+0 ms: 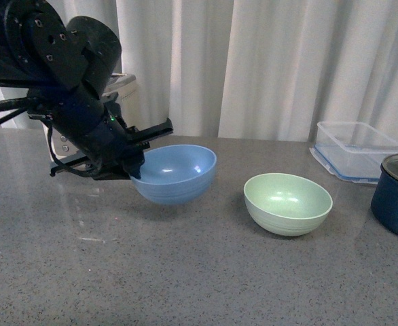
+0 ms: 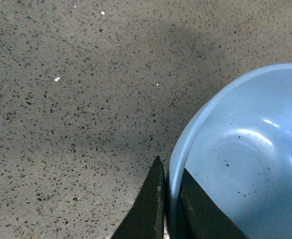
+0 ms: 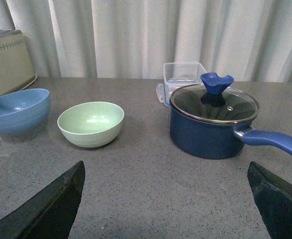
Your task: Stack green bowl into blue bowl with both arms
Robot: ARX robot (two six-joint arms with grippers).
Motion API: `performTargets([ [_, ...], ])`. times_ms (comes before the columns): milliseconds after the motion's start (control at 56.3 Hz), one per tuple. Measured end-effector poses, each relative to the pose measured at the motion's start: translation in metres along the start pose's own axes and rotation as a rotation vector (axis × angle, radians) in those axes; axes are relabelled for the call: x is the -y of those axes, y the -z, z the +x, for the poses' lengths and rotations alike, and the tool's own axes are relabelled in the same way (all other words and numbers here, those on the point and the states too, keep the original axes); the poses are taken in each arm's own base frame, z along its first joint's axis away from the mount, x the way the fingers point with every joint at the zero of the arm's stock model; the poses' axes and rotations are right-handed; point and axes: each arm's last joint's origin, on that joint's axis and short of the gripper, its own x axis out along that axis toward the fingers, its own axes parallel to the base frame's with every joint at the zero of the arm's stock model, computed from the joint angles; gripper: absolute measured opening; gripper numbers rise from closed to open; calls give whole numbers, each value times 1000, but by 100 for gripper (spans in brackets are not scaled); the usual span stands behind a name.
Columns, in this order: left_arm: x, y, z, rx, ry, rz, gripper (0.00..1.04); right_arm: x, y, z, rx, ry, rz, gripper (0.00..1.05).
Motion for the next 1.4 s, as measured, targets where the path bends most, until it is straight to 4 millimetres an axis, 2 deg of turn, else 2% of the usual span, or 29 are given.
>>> performTargets([
  [480, 8, 16, 24, -58, -31, 25, 4, 0, 0, 0, 0, 0, 0, 95],
  [693, 10, 17, 24, -51, -40, 33, 5, 0, 0, 0, 0, 0, 0, 95],
  [889, 13, 16, 24, -37, -21, 45, 34, 0, 0, 0, 0, 0, 0, 95],
  [1013, 15, 14, 22, -25, -4, 49, 60, 0, 0, 0, 0, 0, 0, 95],
  [1120, 16, 10, 11, 4, 19, 63, 84, 0, 0, 0, 0, 0, 0, 95],
  [1209, 16, 5, -4, 30, 39, 68, 98, 0, 0, 0, 0, 0, 0, 95],
  [1404, 14, -8, -56, 169, 134, 103, 98, 0, 0, 0, 0, 0, 0, 95],
])
